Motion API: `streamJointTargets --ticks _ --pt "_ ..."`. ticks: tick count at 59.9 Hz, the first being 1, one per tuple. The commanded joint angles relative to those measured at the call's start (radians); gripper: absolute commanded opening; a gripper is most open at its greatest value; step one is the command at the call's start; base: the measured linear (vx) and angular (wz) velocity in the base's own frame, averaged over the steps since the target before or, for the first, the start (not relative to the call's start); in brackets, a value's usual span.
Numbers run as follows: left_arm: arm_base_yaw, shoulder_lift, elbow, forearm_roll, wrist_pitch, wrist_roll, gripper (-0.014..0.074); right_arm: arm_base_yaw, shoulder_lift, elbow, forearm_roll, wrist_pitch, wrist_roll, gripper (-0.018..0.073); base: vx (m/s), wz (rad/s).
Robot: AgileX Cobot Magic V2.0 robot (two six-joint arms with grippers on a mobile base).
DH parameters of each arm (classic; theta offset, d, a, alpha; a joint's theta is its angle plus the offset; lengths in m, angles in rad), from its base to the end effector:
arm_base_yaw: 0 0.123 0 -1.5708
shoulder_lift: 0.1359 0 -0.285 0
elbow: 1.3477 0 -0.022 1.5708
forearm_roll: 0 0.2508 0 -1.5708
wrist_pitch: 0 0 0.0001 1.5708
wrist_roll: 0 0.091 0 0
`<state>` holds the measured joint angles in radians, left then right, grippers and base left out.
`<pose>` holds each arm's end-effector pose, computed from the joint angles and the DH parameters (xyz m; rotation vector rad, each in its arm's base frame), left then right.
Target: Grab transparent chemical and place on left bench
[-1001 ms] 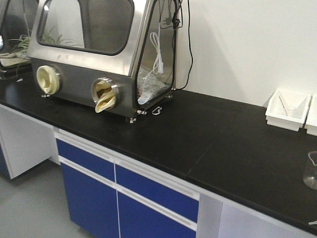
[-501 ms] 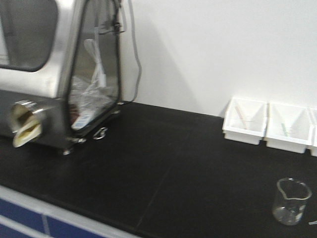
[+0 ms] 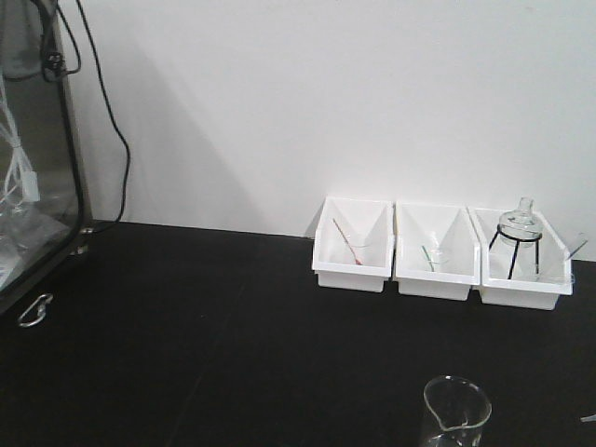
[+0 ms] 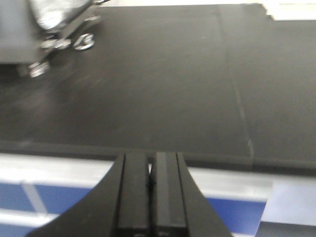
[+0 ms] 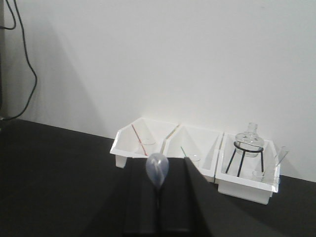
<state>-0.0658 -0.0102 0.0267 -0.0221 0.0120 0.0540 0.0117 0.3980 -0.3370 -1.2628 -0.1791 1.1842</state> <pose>0.0566 -0.0038 0.2036 0.0741 1.5103 -0.0274 0.0940 0.0165 0.3038 -0.2011 1.4778 0.0768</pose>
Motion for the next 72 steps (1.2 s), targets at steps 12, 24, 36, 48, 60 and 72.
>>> streamJointTargets --ticks 12,24,36,48,60,72 --pt "-0.002 -0.019 0.016 -0.001 -0.078 -0.008 -0.0003 -0.002 0.003 -0.032 0.004 -0.015 0.002 -0.0003 0.21 -0.29" --pt "-0.002 -0.019 0.016 -0.001 -0.078 -0.008 -0.0003 -0.002 0.003 -0.032 0.004 -0.015 0.002 -0.0003 0.17 -0.24" --pt "-0.002 -0.019 0.016 -0.001 -0.078 -0.008 -0.0003 -0.003 0.003 -0.032 0.004 -0.015 0.002 -0.0003 0.12 -0.19" --pt "-0.002 -0.019 0.016 -0.001 -0.078 -0.008 -0.0003 -0.003 0.003 -0.032 0.004 -0.015 0.002 -0.0003 0.08 -0.17" --pt "-0.002 -0.019 0.016 -0.001 -0.078 -0.008 -0.0003 -0.003 0.003 -0.032 0.004 -0.016 0.002 -0.0003 0.03 -0.06" --pt "-0.002 -0.019 0.016 -0.001 -0.078 -0.008 -0.0003 -0.003 0.003 -0.032 0.004 -0.032 0.002 -0.0003 0.0 0.01"
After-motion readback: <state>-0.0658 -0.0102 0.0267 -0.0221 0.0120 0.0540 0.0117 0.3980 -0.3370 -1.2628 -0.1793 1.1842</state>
